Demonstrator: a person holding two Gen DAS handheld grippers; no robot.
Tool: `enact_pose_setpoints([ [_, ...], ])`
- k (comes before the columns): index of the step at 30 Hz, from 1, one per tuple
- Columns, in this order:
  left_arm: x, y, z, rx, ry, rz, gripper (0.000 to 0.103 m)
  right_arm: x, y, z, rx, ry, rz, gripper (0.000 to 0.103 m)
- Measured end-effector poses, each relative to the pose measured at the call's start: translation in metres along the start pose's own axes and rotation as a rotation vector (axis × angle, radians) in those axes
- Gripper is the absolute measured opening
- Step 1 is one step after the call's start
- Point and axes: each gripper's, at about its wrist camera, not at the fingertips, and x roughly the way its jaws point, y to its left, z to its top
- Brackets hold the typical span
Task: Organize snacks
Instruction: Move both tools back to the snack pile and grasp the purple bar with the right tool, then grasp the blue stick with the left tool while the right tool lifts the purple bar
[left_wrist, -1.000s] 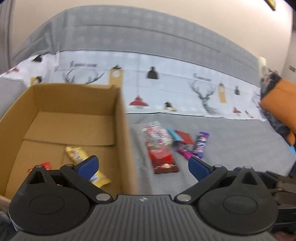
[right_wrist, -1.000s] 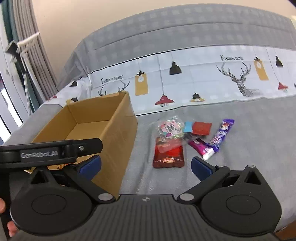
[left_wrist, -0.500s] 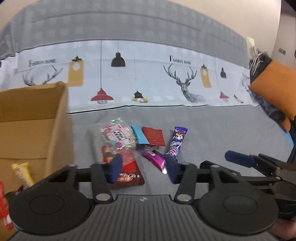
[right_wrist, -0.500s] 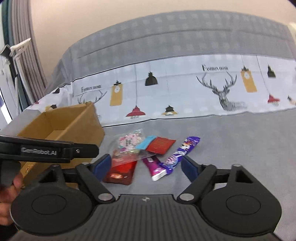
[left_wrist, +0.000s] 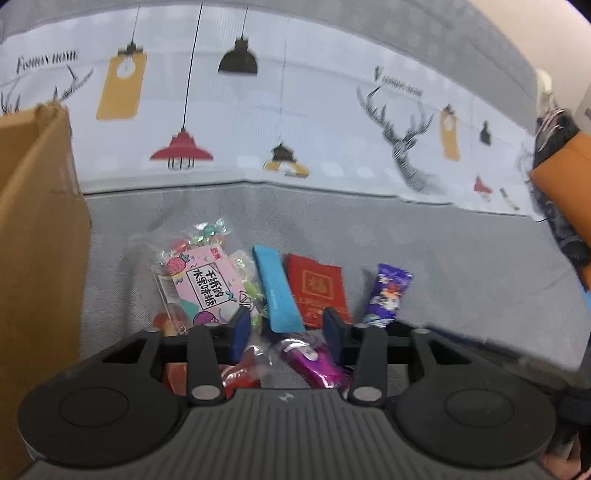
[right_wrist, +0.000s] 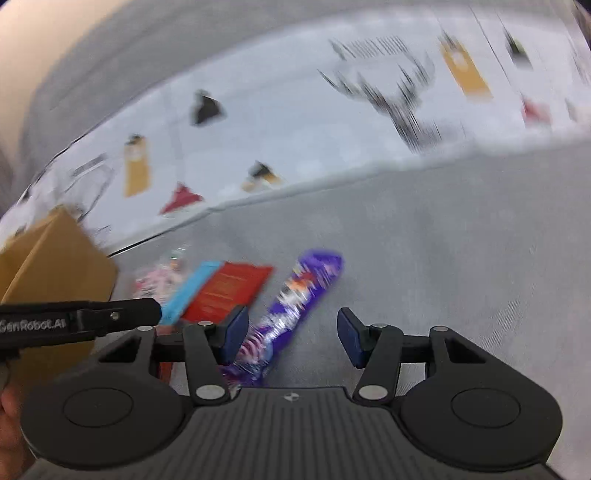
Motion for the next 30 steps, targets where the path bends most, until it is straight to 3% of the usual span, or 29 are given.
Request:
enact_pose_setpoints([
  [2, 0.012, 0.005, 0.003, -0.024, 0.032, -0.012, 0.027, 0.011, -0.005, -0.007, 0.069, 0.042, -0.003, 0.057],
  [4, 0.022, 0.009, 0.004, -0.028, 0.049, -0.007, 0.009, 0.014, -0.001, -0.009, 0.057, 0.027, 0.001, 0.058],
  [10, 0.016, 0.009, -0.001, -0.012, 0.040, -0.019, 0.002, 0.023, 0.008, -0.014, 0.006, 0.008, 0.009, 0.058],
  [11, 0.014, 0.009, -0.003, -0.014, 0.044, -0.022, 0.002, 0.024, 0.010, -0.012, 0.000, 0.011, 0.009, 0.052],
  [12, 0.011, 0.009, -0.006, -0.020, 0.050, -0.030, 0.000, 0.024, 0.010, -0.010, -0.005, 0.018, 0.009, 0.032],
  [13, 0.006, 0.009, -0.010, -0.025, 0.056, -0.039, 0.000, 0.023, 0.012, -0.009, -0.008, 0.028, 0.010, 0.024],
  [21, -0.026, 0.003, -0.051, 0.014, 0.073, -0.002, 0.001, -0.015, 0.022, -0.016, -0.109, 0.057, -0.004, 0.023],
  [23, -0.020, 0.001, -0.041, 0.002, 0.061, 0.015, 0.007, -0.013, 0.019, -0.020, -0.109, 0.085, -0.009, 0.023],
  [24, -0.017, 0.000, -0.033, -0.006, 0.052, 0.003, 0.019, -0.011, 0.017, -0.020, -0.098, 0.091, -0.007, 0.023],
  [25, -0.015, -0.002, -0.024, -0.017, 0.036, -0.005, 0.040, -0.009, 0.016, -0.018, -0.085, 0.091, 0.001, 0.023],
  [27, -0.008, -0.005, -0.006, -0.036, 0.007, 0.015, 0.070, -0.006, 0.015, -0.013, -0.080, 0.081, 0.001, 0.023],
  [30, 0.015, -0.004, 0.017, -0.074, 0.023, 0.044, 0.072, 0.000, 0.014, -0.007, -0.091, 0.067, -0.014, 0.026],
])
